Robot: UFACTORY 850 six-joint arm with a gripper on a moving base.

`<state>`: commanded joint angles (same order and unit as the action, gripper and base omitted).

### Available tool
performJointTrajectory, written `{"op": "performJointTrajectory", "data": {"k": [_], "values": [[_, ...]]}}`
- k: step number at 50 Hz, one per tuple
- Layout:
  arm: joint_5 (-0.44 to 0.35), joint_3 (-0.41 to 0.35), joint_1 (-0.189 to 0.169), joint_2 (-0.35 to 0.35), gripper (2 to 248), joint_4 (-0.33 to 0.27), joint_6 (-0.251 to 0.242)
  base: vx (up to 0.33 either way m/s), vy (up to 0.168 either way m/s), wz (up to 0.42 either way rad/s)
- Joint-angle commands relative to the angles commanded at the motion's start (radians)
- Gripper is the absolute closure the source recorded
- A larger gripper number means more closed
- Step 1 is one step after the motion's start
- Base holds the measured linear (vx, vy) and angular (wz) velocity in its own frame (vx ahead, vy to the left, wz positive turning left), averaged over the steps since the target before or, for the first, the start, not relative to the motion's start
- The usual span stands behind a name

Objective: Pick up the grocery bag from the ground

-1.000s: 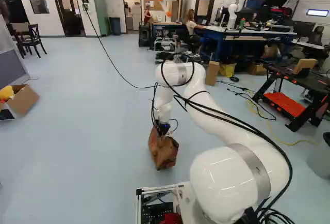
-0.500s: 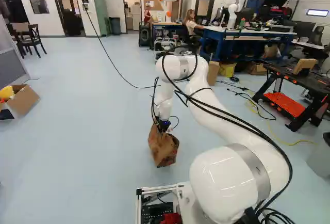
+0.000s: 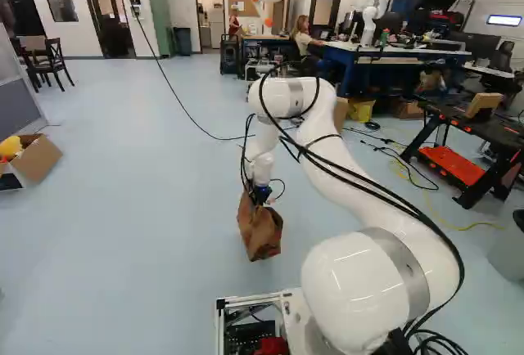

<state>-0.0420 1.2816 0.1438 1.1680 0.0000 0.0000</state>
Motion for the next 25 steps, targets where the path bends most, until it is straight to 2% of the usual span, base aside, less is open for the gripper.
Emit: {"op": "performJointTrajectory", "data": {"k": [25], "values": [[0.0,-0.073,0.0,-0.094,229,0.0,0.0,0.0,0.0,0.0]]}}
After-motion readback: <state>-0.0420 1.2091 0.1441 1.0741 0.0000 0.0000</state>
